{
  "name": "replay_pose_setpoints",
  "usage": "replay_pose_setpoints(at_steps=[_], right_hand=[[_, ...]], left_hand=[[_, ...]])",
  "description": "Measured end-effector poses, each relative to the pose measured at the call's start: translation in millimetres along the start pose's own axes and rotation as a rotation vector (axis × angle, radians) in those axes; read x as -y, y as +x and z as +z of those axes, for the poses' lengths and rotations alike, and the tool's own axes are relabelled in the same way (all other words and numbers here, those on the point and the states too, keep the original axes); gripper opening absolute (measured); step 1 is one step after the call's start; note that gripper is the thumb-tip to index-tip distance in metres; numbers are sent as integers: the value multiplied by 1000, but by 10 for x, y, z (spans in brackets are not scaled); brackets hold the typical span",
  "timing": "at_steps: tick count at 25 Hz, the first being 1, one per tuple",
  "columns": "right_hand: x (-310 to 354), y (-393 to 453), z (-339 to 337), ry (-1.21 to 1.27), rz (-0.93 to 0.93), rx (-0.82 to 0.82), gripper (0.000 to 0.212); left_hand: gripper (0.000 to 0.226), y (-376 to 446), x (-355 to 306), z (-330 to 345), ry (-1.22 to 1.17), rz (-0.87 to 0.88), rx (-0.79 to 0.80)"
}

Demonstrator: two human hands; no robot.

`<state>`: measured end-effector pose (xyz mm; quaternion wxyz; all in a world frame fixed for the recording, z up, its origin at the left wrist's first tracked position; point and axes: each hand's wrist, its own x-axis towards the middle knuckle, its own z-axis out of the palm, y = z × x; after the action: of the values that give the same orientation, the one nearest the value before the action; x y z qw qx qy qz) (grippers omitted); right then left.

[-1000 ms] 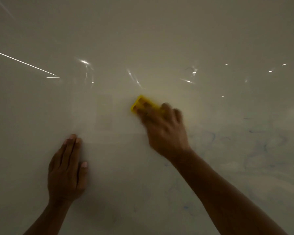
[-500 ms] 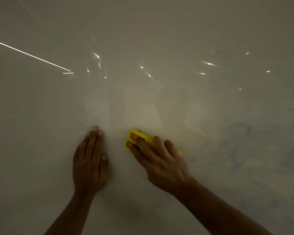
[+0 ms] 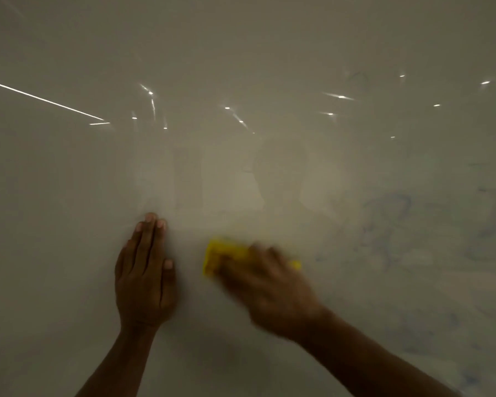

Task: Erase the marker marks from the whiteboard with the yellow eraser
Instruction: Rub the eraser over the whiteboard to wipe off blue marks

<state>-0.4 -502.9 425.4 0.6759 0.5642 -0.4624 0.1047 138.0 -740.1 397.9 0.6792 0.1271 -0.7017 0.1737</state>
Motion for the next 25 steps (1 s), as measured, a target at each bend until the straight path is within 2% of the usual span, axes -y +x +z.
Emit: replay_pose_setpoints(at_steps=[1, 2, 3, 4, 5, 7, 8, 9, 11, 12, 13, 15, 16, 17, 19, 20, 21, 23, 24, 25], right_hand=[[155, -124, -7, 25, -227, 59, 41], [155, -237, -45, 31, -361, 128, 40], [28, -298, -90, 16, -401, 151, 42], [-170, -319, -123, -8, -341, 131, 45], [-408, -316, -175, -24, -177, 108, 47], [-759, -221, -353, -42, 345, 15, 46], [-796, -166, -380, -64, 517, -18, 49], [-750, -115, -360, -75, 522, -11, 54], [-706, -143, -434, -109, 95, 133, 57], [-846, -177, -495, -128, -53, 189, 56], [-1034, -207, -543, -139, -18, 182, 56], [-1273, -226, -718, -119, 483, 35, 55], [-1292, -238, -745, -123, 641, -36, 53], [-1251, -281, -704, -151, 573, -23, 53], [-1289, -421, -770, -206, 74, 145, 56], [-1439, -461, -841, -218, -32, 180, 57], [-1591, -494, -904, -224, 53, 146, 57], [-1676, -518, -999, -179, 513, 5, 59], [-1632, -544, -954, -175, 573, -2, 60], [-1559, -599, -881, -172, 392, 69, 62]], left_hand=[[60, -12, 2, -3, -4, -2, -1], [60, -6, 6, 7, -10, -1, -8], [60, -19, 18, 12, -6, -1, -12], [60, -24, 32, 30, -3, 5, -18], [60, -25, 40, 44, 0, 17, -21], [61, -20, 30, 37, 35, 21, -7], [61, -17, 11, 19, 61, 25, 2], [62, -8, -18, -12, 84, 36, 13], [63, 32, -78, -84, 104, 96, 45], [63, 64, -89, -112, 105, 133, 63], [63, 100, -94, -116, 104, 159, 84], [64, 193, -180, -115, 89, 163, 107], [65, 256, -266, -97, 76, 145, 110], [66, 320, -373, -71, 63, 115, 114], [68, 447, -594, -18, 38, 59, 124], [69, 507, -684, 6, 24, 46, 128], [70, 559, -766, 37, 10, 40, 130], [70, 674, -941, 116, -16, 60, 129], [69, 755, -1048, 154, -23, 93, 121], [69, 858, -1176, 194, -27, 138, 116]])
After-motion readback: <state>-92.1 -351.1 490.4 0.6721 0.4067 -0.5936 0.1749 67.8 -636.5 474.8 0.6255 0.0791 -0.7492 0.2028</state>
